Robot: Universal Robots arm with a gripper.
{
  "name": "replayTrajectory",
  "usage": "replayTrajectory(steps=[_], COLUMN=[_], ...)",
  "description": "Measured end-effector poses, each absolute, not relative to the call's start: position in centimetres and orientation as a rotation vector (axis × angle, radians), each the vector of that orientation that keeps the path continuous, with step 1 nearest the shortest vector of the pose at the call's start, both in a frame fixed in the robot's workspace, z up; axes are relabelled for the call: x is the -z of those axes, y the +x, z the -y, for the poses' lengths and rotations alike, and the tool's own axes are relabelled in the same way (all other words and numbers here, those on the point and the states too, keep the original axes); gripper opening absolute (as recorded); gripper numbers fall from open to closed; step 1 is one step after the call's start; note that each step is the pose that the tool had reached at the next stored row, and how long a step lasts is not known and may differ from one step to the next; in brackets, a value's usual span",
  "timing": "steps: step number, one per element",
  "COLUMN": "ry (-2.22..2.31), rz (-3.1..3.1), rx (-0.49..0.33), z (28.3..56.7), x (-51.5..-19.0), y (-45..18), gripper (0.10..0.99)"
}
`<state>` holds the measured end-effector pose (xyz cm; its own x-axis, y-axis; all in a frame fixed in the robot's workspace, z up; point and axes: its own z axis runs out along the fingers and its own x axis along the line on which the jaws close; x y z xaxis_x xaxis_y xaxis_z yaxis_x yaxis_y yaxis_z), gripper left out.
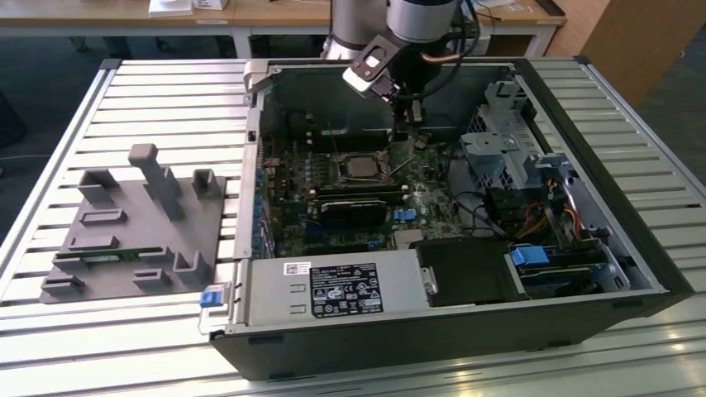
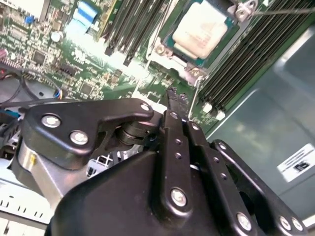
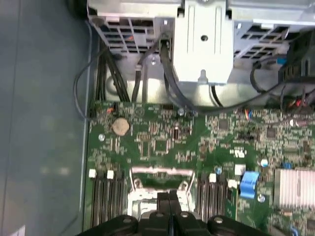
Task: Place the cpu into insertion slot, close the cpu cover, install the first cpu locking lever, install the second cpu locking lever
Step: 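Close the cpu cover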
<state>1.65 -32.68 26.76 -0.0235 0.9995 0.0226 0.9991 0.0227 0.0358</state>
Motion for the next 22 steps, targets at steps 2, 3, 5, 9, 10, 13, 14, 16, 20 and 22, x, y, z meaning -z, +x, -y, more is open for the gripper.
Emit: replayTrajectory(steps=[2,3,5,9,10,13,14,16,20,22], ry=[2.19,2.191,2.193,2.195,2.195,2.196,2.197,2.198,2.201,2.203], rz=[-2.241,-2.242,-2.244,-2.246,-2.246,-2.247,-2.247,-2.248,-2.251,-2.253], rx=[-0.063,-0.061,-0.057,-0.052,-0.052,-0.05,-0.05,-0.048,-0.04,-0.037], z=[32.7,32.7,32.6,32.4,32.3,31.8,31.7,31.7,31.6,31.6], x=[-26.7,-26.7,-26.6,-26.4,-26.3,-26.1,-26.0,-25.9,-25.6,-25.3], y=[2.3,2.6,3.2,4.3,4.5,5.0,5.1,5.6,6.2,6.3], gripper=[0.106,0.106,0.106,0.106,0.106,0.106,0.106,0.106,0.106,0.106])
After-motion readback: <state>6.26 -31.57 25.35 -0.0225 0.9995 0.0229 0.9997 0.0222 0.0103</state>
